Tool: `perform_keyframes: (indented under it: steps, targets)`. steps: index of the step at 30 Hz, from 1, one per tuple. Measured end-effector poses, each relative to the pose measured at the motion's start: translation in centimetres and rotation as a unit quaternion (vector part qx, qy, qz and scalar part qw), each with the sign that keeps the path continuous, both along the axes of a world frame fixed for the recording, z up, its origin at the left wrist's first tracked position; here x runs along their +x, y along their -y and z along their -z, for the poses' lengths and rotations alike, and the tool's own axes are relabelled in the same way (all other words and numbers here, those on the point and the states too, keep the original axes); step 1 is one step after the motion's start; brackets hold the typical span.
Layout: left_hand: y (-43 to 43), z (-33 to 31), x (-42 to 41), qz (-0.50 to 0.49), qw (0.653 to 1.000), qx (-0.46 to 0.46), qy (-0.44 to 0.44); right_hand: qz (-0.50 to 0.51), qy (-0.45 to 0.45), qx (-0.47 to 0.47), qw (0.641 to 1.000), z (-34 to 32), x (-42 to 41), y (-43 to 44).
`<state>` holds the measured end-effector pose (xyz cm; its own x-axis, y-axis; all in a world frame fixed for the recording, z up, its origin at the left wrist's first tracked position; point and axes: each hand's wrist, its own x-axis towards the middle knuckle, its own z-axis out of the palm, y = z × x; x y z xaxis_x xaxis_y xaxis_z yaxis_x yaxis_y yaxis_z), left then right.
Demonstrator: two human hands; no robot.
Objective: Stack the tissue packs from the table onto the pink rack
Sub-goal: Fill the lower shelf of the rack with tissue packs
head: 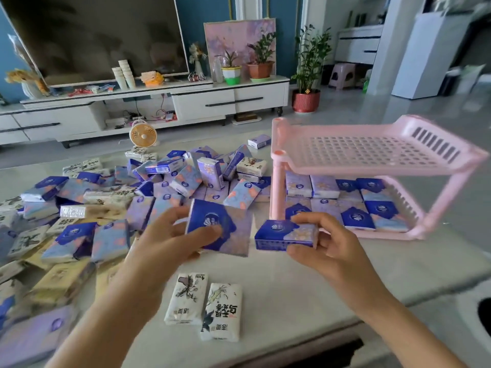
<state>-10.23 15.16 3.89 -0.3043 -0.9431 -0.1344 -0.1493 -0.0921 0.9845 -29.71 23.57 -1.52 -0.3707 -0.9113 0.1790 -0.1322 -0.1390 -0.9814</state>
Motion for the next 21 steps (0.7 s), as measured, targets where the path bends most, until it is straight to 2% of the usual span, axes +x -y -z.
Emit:
perform_keyframes:
  steps: [4,6,8,10,14,21]
  targets:
    - [-3.8,1.7,-6.2,0.106,0.989,0.086,-0.056,0.191,-0.034,-0.019,0.981,0.4,-3.7,-1.8]
    - [-4.6,2.4,-9.6,0.112,0.986,0.101,-0.076,0.308,-0.071,-0.010,0.949,1.1,-6.1,-1.9]
    - [-4.9,3.0,-12.7,0.103,0.986,0.103,-0.085,0.394,-0.147,0.003,0.907,1.9,-8.3,-1.4]
    - [-4.8,3.5,-15.3,0.089,0.987,0.102,-0.085,0.419,-0.224,-0.014,0.880,2.8,-10.4,-0.4]
    - [-4.3,4.3,-18.2,0.064,0.994,0.061,-0.070,0.379,-0.359,0.016,0.853,4.8,-13.3,2.4]
    - [-3.2,5.7,-18.6,0.010,0.997,0.050,-0.063,0.440,-0.346,0.022,0.829,4.9,-15.3,5.8]
